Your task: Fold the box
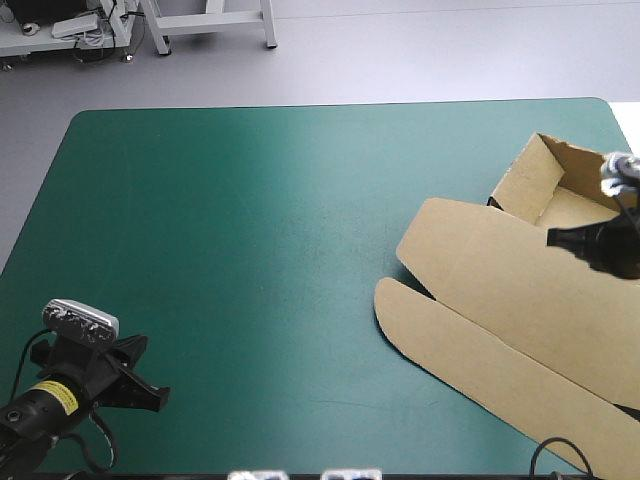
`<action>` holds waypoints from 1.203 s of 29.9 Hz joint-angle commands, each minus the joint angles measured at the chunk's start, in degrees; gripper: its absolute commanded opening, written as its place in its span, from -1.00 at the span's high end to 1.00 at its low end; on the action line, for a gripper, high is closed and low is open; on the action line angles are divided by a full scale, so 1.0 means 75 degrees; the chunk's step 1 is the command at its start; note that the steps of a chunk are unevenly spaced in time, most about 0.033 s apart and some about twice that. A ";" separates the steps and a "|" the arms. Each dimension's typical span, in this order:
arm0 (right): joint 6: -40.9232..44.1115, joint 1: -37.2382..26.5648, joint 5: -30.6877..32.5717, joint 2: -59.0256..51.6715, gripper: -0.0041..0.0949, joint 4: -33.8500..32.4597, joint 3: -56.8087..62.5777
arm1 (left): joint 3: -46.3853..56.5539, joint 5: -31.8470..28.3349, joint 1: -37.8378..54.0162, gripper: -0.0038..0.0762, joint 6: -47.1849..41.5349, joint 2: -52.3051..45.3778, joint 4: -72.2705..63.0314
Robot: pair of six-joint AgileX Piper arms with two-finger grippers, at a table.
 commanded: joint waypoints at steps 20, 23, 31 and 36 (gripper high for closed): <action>-0.0831 0.1213 -0.1210 -0.5243 0.94 0.0046 0.5150 | 0.1398 -0.0923 -0.0019 0.93 0.0046 -0.2180 -0.0366; -0.0965 0.1213 -0.1448 -0.5652 0.94 0.0046 0.5634 | 0.1398 -0.0923 -0.0019 0.93 0.0046 -0.2180 -0.0452; -0.0912 0.1213 -0.1654 -0.6059 0.94 0.0027 0.5786 | 0.1398 -0.0923 -0.0019 0.93 0.0046 -0.2180 -0.0452; -0.0912 0.1213 -0.1654 -0.6059 0.94 0.0027 0.5786 | 0.1398 -0.0923 -0.0019 0.93 0.0046 -0.2180 -0.0452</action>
